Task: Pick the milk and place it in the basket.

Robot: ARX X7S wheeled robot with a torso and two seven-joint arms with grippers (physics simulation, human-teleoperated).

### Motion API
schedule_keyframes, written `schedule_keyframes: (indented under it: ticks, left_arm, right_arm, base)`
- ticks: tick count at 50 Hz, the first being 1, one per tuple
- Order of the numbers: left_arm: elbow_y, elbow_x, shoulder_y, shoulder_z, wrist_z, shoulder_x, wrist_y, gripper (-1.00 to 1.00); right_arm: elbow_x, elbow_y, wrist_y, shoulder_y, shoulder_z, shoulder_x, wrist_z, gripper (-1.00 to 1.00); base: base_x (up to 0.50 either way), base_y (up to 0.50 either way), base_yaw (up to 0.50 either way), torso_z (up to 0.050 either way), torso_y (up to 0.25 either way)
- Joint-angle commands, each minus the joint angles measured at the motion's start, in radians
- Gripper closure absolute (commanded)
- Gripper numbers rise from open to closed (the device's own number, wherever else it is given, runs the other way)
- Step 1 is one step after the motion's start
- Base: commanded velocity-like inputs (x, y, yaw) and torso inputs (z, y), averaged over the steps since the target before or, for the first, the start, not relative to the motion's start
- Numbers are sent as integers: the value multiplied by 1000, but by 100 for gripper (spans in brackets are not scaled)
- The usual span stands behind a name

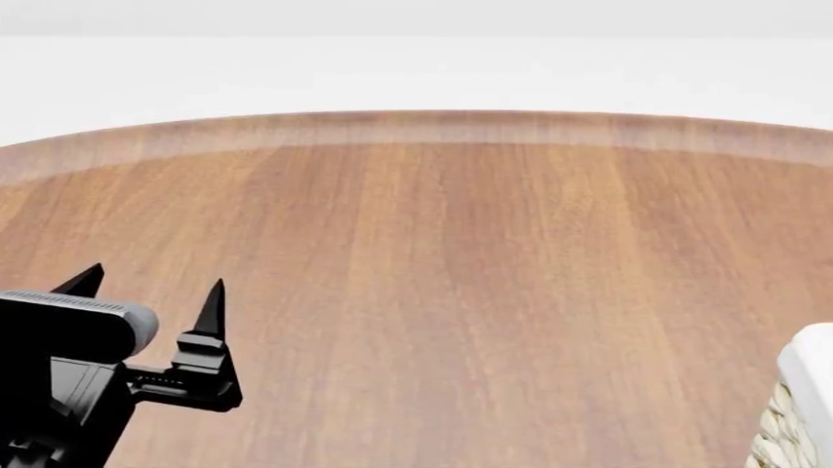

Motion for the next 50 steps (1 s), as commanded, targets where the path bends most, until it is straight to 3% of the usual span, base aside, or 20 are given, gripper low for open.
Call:
schedule_keyframes:
  ticks: [1,7,8,27,37,41,50]
  left_arm:
    - [-2,-2,0,2,-3,-3,3,-100]
    - [-4,-4,1,2,-3,-4,6,-100]
    - [-7,-4,0,3,-3,-4,7,-100]
    - [-7,-12,-6,6,-7,-6,4,-100]
    - [-3,-19,-7,5,-11,-9,2,-100]
    - [-4,-18,-5,6,-11,-9,6,-100]
    - [-1,-20,-3,9,-15,-10,7,-100]
  right_arm:
    - [-54,11,-46,-23,2,-9,-60,100]
    - [-53,15,-46,-16,-5,-9,-69,100]
    - [-51,21,-44,-12,-12,-10,-78,-100]
    - [-39,-9,-22,109,-94,-10,-93,-100]
    - [-16,-139,119,470,-405,-100,-142,-100]
    - [-12,-158,116,490,-451,-144,-176,-100]
    - [-165,-217,-55,383,-697,-279,-500,-100]
  base:
    - [0,0,0,0,0]
    - [0,0,0,0,2]
    - [0,0,0,0,0]
    - [0,0,0,0,0]
    - [0,0,0,0,0]
    - [0,0,0,0,0]
    - [0,0,0,0,0]
